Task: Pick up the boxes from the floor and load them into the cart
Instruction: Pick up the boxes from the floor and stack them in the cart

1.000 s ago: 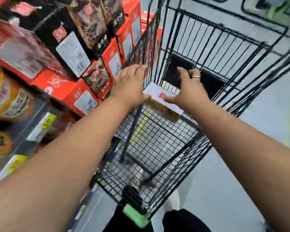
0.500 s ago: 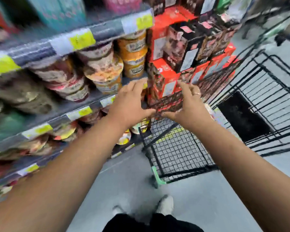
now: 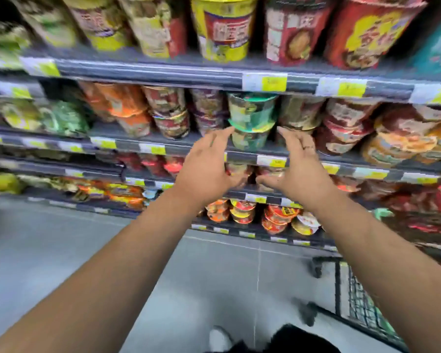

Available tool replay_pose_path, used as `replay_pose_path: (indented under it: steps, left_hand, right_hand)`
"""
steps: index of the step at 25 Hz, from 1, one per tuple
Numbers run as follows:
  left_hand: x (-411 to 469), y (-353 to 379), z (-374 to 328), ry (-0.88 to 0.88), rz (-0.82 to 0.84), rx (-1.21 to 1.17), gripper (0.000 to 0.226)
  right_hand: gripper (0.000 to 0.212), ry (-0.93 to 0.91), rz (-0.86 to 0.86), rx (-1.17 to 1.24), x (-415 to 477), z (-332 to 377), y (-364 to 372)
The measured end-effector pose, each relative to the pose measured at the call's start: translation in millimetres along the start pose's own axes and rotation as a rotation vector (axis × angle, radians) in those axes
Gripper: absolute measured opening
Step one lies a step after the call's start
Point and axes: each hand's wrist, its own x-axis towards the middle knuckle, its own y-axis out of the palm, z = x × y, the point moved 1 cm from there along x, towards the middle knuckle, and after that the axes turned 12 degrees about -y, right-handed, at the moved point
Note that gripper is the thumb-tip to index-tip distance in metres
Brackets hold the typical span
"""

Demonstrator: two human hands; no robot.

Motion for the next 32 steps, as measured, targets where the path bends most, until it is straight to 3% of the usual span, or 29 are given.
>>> replay_pose_path:
  steps: [11,20,27,32]
  left_hand:
    - [-100.5,-167.8,247.5,-0.576,-0.320,0.026,0.097]
    - [-160.0,-266.8,382.1,-1.008,-0.595,0.085,0.095]
    - [-247.9,-329.0,501.8,-1.267,-0.717,0.097,0.096]
    - [-319.3,-388.5,606.3,-1.343,-0.721,0.116,0.098]
  right_hand:
    - [0.108,-0.524,0.363,0.153,111.9,261.6,187.7]
    - [0.107,-0.923,0.599,0.209,188.4,447.9,321.8]
    - [0.107,-1.120,0.761,0.230,178.5,596.8,438.4]
    - [0.104,-1.134,0.815,0.260,154.7,717.6,518.0]
